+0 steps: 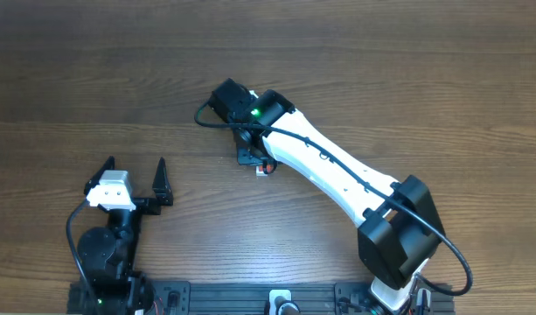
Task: Stack Cubes
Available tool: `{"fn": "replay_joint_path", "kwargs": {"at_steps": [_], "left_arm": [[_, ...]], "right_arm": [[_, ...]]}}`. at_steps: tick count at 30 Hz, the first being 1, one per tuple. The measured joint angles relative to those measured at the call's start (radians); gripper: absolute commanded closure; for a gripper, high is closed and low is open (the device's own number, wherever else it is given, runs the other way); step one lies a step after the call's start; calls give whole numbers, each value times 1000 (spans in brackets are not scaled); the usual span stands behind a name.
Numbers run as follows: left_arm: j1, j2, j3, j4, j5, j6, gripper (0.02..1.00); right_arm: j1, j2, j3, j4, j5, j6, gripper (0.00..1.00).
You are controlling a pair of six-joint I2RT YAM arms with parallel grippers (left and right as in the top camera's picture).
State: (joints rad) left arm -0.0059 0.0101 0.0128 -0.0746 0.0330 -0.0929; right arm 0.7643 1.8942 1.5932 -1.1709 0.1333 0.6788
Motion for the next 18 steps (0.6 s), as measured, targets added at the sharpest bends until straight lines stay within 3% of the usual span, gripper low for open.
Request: {"fn": "replay_joint_path", "kwargs": {"at_steps": [18], "left_arm": [[0,0,0,0,0,0,18]], "right_arm": [[-15,9,-10,36,-30,2,991]]}}
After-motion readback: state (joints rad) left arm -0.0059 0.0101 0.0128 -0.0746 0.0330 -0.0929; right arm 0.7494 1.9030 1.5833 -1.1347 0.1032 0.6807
